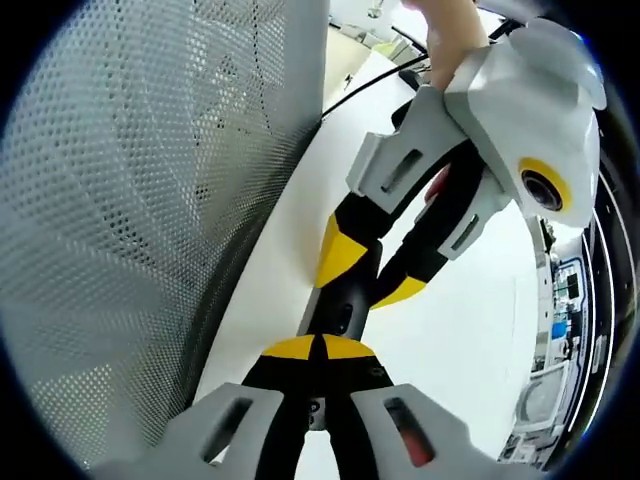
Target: Press the specified remote control buttons in sequence, fully releasing each button before pressing the next.
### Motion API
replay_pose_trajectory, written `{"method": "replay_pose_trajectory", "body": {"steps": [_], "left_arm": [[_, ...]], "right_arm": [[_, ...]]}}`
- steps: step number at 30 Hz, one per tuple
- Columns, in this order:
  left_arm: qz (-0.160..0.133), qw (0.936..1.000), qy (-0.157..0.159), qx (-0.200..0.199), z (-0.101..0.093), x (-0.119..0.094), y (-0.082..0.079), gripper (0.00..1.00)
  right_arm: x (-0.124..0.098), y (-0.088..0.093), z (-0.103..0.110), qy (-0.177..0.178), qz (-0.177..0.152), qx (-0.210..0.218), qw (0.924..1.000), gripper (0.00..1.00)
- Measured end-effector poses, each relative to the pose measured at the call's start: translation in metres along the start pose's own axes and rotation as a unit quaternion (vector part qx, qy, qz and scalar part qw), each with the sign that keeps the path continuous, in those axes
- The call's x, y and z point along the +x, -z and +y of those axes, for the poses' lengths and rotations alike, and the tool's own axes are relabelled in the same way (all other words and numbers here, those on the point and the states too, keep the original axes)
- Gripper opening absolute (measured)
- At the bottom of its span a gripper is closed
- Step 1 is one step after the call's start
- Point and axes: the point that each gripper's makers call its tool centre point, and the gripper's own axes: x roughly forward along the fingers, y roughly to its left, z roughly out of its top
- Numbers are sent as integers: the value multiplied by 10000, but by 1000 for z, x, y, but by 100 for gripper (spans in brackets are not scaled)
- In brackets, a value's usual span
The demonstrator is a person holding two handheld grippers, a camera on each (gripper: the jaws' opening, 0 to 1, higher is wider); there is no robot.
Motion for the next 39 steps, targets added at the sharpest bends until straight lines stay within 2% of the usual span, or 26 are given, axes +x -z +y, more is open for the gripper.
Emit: {"method": "replay_pose_trajectory", "body": {"steps": [3,6,9,12,14,17,19,23,30,39], "left_arm": [[13,10000,-3,19,0,0,0,25],[0,10000,-7,5,0,0,0,25],[12,10000,-7,9,0,0,0,25],[14,10000,-8,12,0,0,0,25],[5,10000,-2,6,0,0,0,25],[-2,10000,2,-1,0,0,0,25],[-10,10000,-1,-19,0,0,0,25],[-15,10000,5,-23,0,0,0,25],[-9,10000,2,-14,0,1,-1,25],[1,10000,1,-20,1,1,0,25]], "right_arm": [[-1,0,0,-25,-34,65,10000,0],[0,0,1,3,45,-176,9998,0],[0,0,0,1,90,-145,9999,0],[0,0,-1,-12,-13,124,9999,0],[0,0,-1,-38,-167,549,9983,0],[-1,1,-4,-189,-332,1307,9907,0],[-1,2,-6,-191,-345,1488,9881,0],[0,2,-11,-39,-349,1552,9873,0],[0,4,-13,-107,-417,2053,9777,0],[0,4,-12,-98,-359,2060,9778,0]]}}
